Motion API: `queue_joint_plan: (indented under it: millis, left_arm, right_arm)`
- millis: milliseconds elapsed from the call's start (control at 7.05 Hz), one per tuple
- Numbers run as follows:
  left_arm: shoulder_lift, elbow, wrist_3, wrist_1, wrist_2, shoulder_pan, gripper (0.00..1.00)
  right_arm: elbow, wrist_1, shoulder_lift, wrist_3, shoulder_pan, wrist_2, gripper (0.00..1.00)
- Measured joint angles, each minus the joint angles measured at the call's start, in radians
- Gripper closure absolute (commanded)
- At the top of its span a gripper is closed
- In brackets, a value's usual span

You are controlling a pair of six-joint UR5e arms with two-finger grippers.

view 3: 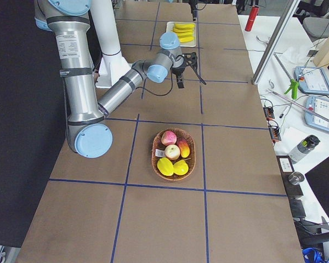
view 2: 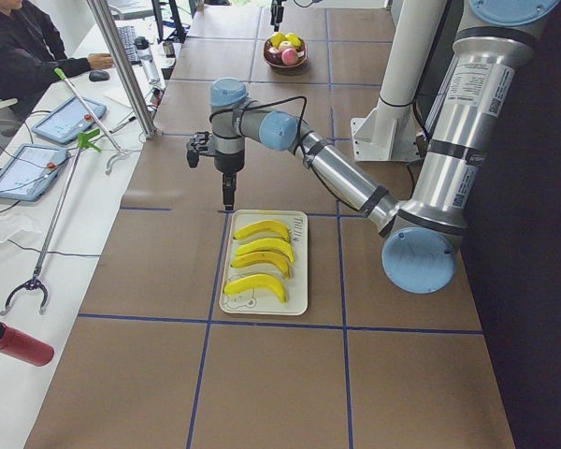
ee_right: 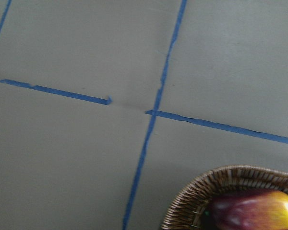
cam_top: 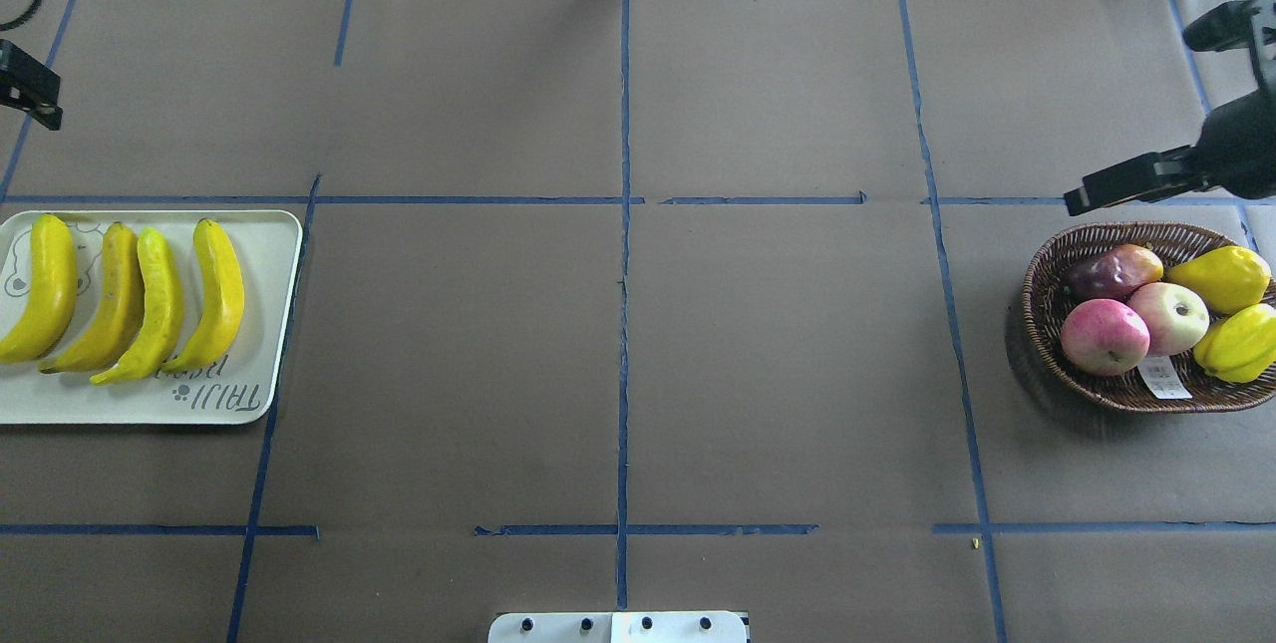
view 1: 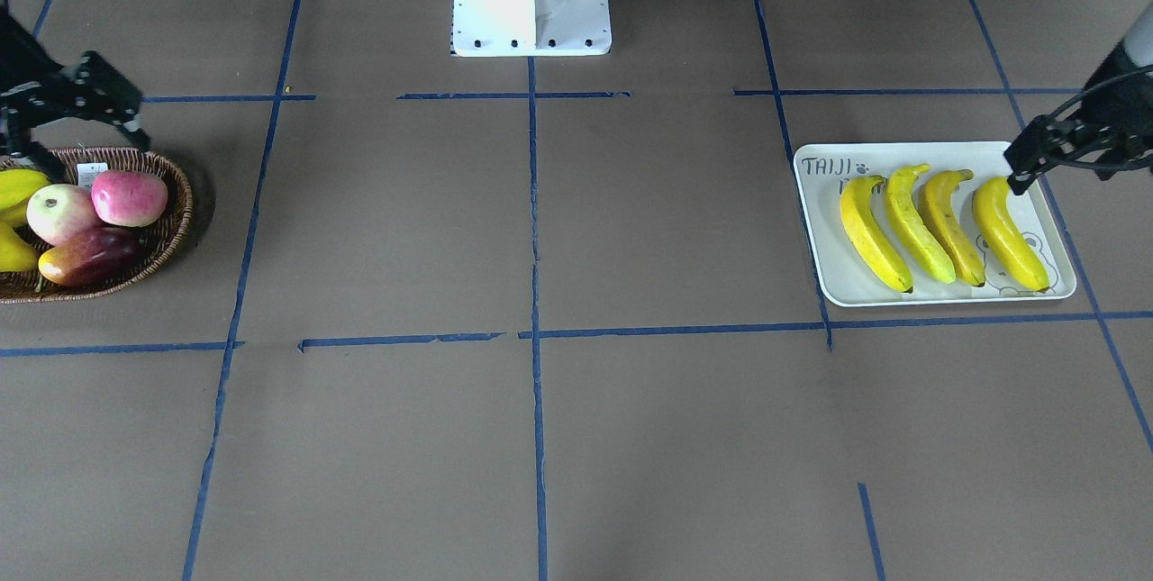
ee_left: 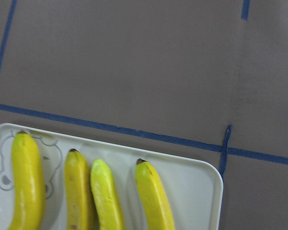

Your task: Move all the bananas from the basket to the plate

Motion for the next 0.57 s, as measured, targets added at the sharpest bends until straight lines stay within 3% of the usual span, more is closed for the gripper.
queue_joint_plan:
  millis: [284,567]
  left_arm:
    - [0.097,0.014,0.087,-0.005,-0.064,-0.088,0.0]
    - [0.176,0.039,0.24,-0.024,-0.099,-0.16,0.0]
  right_arm:
    - [-0.187,-0.003,-0.044,-0.354,0.216,0.134,0.0]
    - [-0.281,-0.008,-0.082,-0.517,0.311,0.156,0.0]
